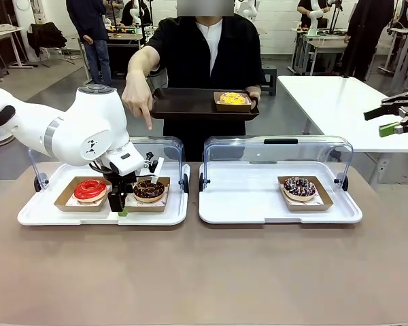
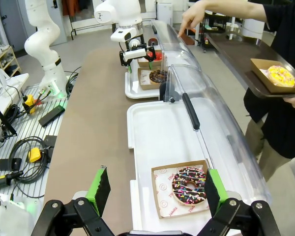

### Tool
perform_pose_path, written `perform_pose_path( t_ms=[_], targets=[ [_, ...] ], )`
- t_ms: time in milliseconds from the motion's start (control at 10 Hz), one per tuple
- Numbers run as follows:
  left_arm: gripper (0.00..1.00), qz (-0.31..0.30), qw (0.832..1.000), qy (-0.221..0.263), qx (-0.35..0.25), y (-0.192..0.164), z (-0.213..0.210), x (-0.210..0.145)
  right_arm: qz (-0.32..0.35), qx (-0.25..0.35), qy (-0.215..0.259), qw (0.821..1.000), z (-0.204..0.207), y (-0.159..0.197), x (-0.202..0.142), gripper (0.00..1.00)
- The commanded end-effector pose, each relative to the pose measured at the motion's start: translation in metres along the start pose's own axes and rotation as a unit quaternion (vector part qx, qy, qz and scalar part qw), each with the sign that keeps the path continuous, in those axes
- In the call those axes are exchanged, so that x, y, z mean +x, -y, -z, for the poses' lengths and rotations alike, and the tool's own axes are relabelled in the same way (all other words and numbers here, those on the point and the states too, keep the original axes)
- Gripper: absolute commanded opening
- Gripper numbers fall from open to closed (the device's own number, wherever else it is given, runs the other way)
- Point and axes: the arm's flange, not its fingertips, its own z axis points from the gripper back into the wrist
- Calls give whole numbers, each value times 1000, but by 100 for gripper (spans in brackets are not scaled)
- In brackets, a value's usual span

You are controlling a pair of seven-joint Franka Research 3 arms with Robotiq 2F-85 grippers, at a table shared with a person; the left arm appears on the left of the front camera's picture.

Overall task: Provide the desired donut to the person.
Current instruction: Pick up and lift the Paper togo box containing the Donut pointed at by the person.

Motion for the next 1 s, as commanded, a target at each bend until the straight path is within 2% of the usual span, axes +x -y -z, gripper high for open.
perform_pose_path(
  t_ms=[0, 100, 200, 300, 400, 500, 600, 700, 800, 900],
  targets=[
    [80, -10, 1000, -7, 10, -2, 4, 3, 0, 2, 3, 1000, 1, -1, 0, 100],
    [72, -11, 1000, -5, 11, -1, 3, 3, 0, 2, 3, 1000, 1, -1, 0, 100],
    [73, -10, 1000, -4, 11, -2, 3, 3, 0, 2, 3, 1000, 1, -1, 0, 100],
    [52, -11, 1000, -3, 11, -2, 3, 3, 0, 2, 3, 1000, 1, -1, 0, 100],
    [53, -11, 1000, -1, 11, -3, 1, 2, 0, 2, 3, 1000, 1, -1, 0, 100],
    [32, -12, 1000, 0, 12, -2, 0, 2, 0, 2, 3, 1000, 1, -1, 0, 100],
    [33, -13, 1000, 1, 13, -3, -1, 1, 0, 2, 3, 1000, 1, -1, 0, 100],
    [12, -13, 1000, 1, 14, -3, -1, 1, 0, 2, 3, 1000, 1, -1, 0, 100],
    [13, -13, 1000, 3, 13, -3, -2, 1, 0, 2, 3, 1000, 1, -1, 0, 100],
    [0, -13, 1000, 3, 13, -3, -3, 1, 0, 2, 3, 1000, 1, -1, 0, 100]
  ],
)
